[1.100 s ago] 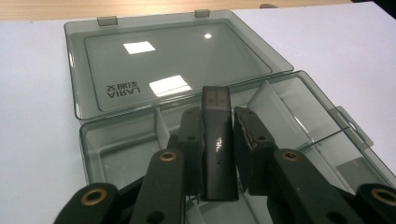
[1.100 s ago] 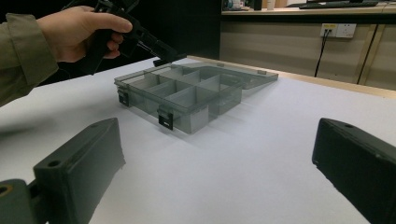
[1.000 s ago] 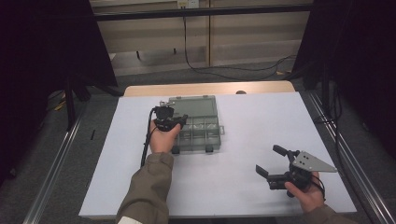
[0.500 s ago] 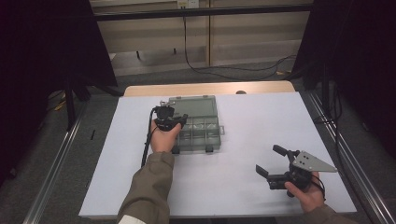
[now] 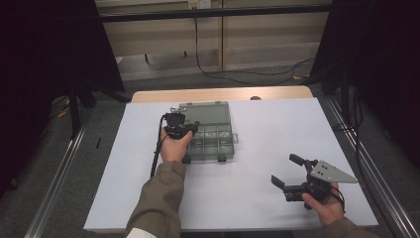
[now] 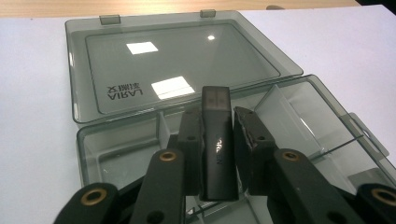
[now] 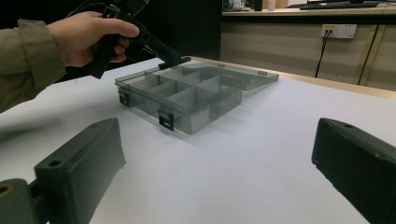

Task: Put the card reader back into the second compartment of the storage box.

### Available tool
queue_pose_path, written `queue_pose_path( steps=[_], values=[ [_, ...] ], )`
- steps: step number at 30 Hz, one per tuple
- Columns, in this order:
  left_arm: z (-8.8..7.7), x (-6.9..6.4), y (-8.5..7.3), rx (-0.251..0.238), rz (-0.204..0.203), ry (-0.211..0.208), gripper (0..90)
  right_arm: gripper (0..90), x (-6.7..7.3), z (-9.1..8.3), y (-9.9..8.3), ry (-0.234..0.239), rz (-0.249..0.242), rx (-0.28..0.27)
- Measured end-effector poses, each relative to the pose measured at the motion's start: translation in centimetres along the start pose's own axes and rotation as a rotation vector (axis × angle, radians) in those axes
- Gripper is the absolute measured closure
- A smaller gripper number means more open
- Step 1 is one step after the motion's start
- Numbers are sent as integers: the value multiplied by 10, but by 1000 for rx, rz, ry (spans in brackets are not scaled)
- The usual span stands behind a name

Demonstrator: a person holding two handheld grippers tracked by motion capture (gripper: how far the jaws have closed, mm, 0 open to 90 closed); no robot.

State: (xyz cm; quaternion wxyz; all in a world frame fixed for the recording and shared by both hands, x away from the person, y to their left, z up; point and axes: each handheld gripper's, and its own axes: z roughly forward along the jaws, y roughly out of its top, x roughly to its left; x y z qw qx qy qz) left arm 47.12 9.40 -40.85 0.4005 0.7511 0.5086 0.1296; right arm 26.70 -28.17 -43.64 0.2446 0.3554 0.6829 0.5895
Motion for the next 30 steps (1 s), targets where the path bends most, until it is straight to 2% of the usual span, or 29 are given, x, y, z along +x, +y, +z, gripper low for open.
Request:
queue_pose_path(
  steps=[30],
  values=[
    [10, -1, -3, 19, -2, 6, 741, 14, 0, 0, 0, 2, 0, -1]
  ],
)
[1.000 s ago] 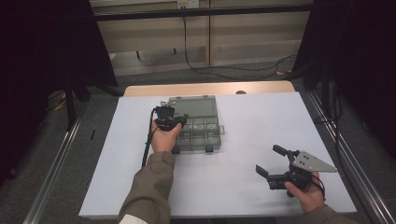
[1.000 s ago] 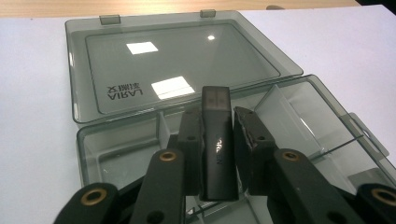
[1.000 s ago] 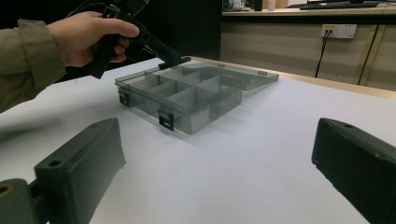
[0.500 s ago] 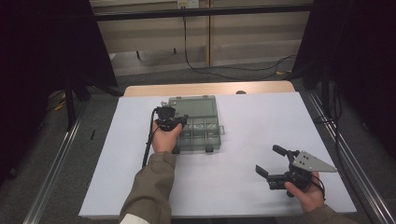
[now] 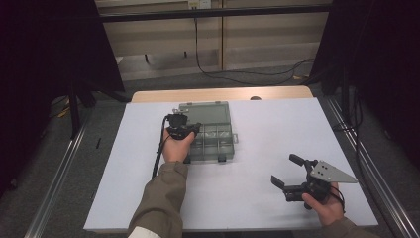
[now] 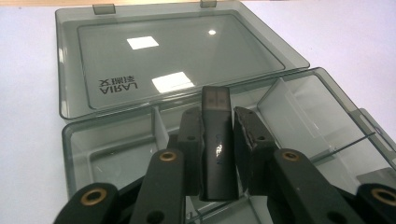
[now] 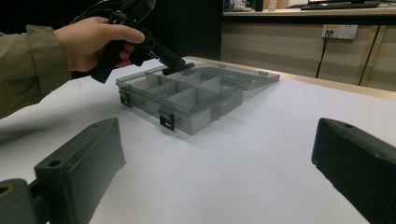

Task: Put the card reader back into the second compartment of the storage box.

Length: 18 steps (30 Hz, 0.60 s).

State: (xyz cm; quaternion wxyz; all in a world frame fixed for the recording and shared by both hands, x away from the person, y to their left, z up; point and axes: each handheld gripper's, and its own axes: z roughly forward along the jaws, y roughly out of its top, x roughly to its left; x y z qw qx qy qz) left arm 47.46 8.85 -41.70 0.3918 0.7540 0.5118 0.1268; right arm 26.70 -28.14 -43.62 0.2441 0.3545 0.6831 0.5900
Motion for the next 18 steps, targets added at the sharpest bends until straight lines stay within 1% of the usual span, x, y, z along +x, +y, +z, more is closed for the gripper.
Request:
queue_pose_path(
  steps=[2, 7, 18],
  values=[
    [1, 0, 0, 0, -5, -3, 741, 14, 0, 0, 0, -1, 0, 0],
    [2, 0, -1, 3, 3, 4, 741, 14, 0, 0, 0, 1, 0, 0],
    [4, 0, -1, 5, 8, 3, 741, 14, 0, 0, 0, 0, -1, 2]
  ],
)
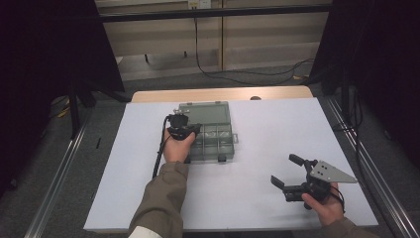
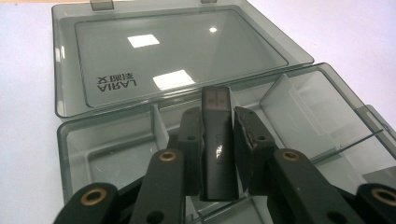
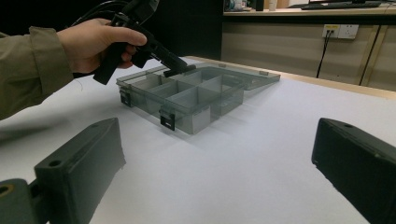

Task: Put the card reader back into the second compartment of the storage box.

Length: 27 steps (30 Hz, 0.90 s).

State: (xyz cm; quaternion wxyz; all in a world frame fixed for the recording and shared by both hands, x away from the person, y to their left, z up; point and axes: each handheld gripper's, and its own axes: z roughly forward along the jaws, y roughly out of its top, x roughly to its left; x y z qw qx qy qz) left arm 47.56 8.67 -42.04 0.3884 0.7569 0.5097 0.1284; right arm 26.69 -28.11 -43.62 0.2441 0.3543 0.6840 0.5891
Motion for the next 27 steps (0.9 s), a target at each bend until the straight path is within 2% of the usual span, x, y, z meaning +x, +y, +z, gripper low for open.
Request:
queue_pose_path(
  steps=[27],
  values=[
    [4, 1, -2, 12, 17, 7, 729, 15, 0, 0, 0, 3, -2, 2]
  ],
)
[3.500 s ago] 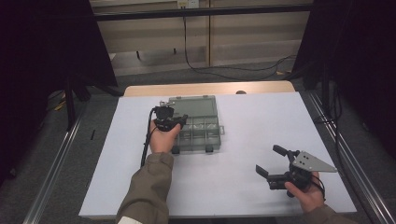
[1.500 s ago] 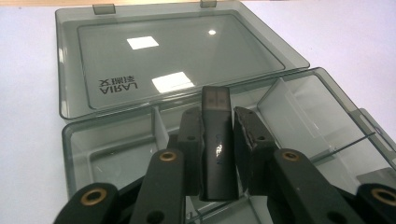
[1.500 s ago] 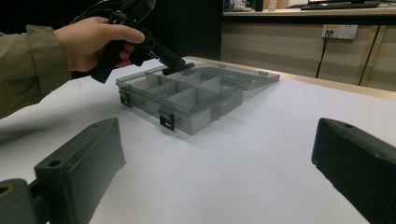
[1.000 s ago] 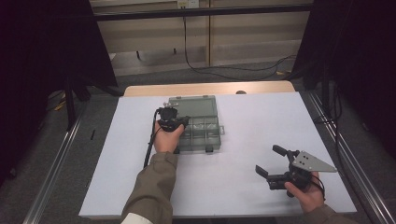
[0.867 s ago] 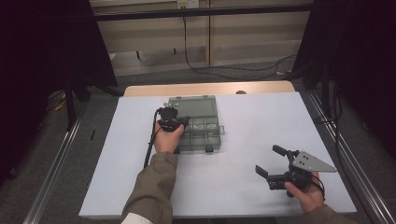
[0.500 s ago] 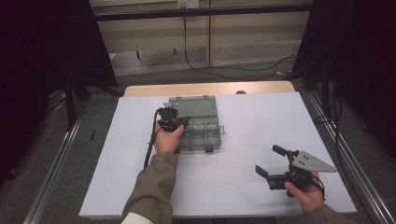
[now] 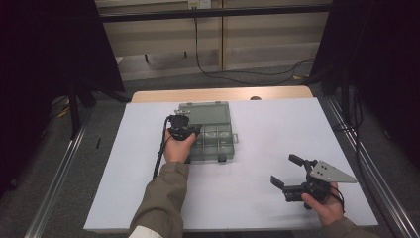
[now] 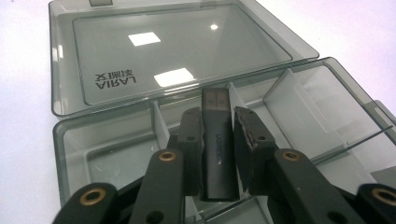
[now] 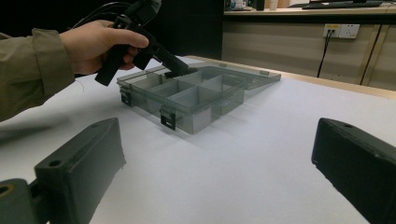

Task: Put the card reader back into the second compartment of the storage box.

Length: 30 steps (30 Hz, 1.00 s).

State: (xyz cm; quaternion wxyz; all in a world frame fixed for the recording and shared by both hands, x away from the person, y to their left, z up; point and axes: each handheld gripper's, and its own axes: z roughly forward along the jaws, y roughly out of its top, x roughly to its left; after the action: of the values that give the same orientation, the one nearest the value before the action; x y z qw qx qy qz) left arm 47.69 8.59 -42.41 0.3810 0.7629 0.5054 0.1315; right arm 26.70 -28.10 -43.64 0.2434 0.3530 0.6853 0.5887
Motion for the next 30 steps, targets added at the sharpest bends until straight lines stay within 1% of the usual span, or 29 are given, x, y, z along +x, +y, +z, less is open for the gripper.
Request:
queue_pose_path(
  steps=[2, 3, 7, 8, 9, 11, 13, 15, 16, 17, 18, 24, 27, 30],
  values=[
    [-1, 0, 0, -5, -3, -8, 707, 14, 0, 0, 0, -1, 1, -1],
    [-2, 0, 1, -11, -6, 0, 698, 15, 0, 0, 0, -2, 1, -1],
    [-7, 0, 3, -31, 1, 7, 631, 14, 0, 0, 0, -1, 6, 3],
    [-8, 1, 4, -33, 1, 6, 626, 15, 0, 1, -1, -1, 6, 4],
    [-9, 2, 4, -39, -8, 0, 608, 15, 0, 1, -1, -1, 4, 6],
    [-11, 4, 4, -49, 1, 10, 536, 15, 0, 1, -1, -2, 6, 9],
    [-13, 6, 5, -50, -2, 3, 489, 15, 0, 2, -1, -5, 6, 7],
    [-15, 7, 5, -53, 5, 14, 427, 15, 0, 2, -1, -6, 12, 11],
    [-15, 8, 5, -55, 6, 18, 412, 15, -1, 2, -1, -8, 14, 11],
    [-16, 9, 5, -58, -6, 16, 387, 14, -1, 3, -1, -8, 13, 12],
    [-16, 11, 5, -51, -6, 10, 352, 14, -1, 3, -1, -8, 15, 12],
    [-20, 15, 6, -70, 8, 12, 276, 15, -2, 7, -1, -17, 18, 19],
    [-21, 17, 6, -77, 7, 22, 239, 15, -3, 8, -1, -25, 24, 26],
    [-23, 20, 6, -68, 9, 25, 221, 14, -5, 10, 0, -30, 22, 26]
  ],
)
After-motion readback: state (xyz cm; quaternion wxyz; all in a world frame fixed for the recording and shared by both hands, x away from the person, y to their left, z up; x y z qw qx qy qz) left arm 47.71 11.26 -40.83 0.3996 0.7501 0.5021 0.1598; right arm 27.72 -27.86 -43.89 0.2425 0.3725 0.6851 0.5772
